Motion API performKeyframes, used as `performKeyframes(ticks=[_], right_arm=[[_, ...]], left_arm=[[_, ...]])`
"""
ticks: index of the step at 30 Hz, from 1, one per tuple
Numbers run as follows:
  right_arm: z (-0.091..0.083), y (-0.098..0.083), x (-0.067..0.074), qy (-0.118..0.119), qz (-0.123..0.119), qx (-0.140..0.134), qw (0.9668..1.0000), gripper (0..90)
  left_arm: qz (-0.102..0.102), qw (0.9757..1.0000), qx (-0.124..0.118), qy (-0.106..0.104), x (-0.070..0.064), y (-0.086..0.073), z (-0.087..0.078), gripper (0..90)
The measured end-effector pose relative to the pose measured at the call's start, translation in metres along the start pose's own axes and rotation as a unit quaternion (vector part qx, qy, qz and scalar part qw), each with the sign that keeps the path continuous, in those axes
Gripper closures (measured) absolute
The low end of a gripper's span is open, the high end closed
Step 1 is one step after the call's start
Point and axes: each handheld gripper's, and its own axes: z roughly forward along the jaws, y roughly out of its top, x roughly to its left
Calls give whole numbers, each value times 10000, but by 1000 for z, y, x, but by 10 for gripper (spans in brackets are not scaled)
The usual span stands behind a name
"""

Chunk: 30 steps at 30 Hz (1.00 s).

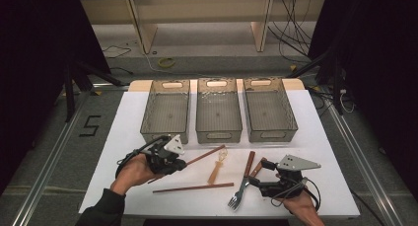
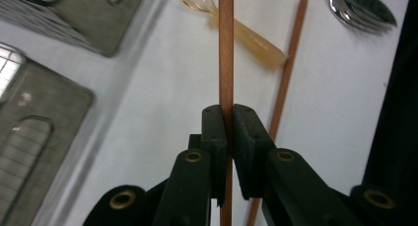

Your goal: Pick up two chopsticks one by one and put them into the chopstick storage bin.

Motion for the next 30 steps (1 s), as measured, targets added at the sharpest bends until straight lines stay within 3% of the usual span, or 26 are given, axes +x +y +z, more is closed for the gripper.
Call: performKeyframes(ticks=[4,12,20,30], right_arm=[[0,0,0,-1,-1,-8,10000,250],[-1,0,0,4,-6,-51,10000,250],[0,0,0,18,18,-48,10000,250],[-1,0,-1,13,17,-67,10000,250]], left_arm=[[-227,9993,-275,117,15,1,-9,835],[-794,9939,-640,414,47,6,-23,835],[-1030,9893,-789,666,71,20,-34,835],[-1279,9837,-893,892,97,27,-36,835]])
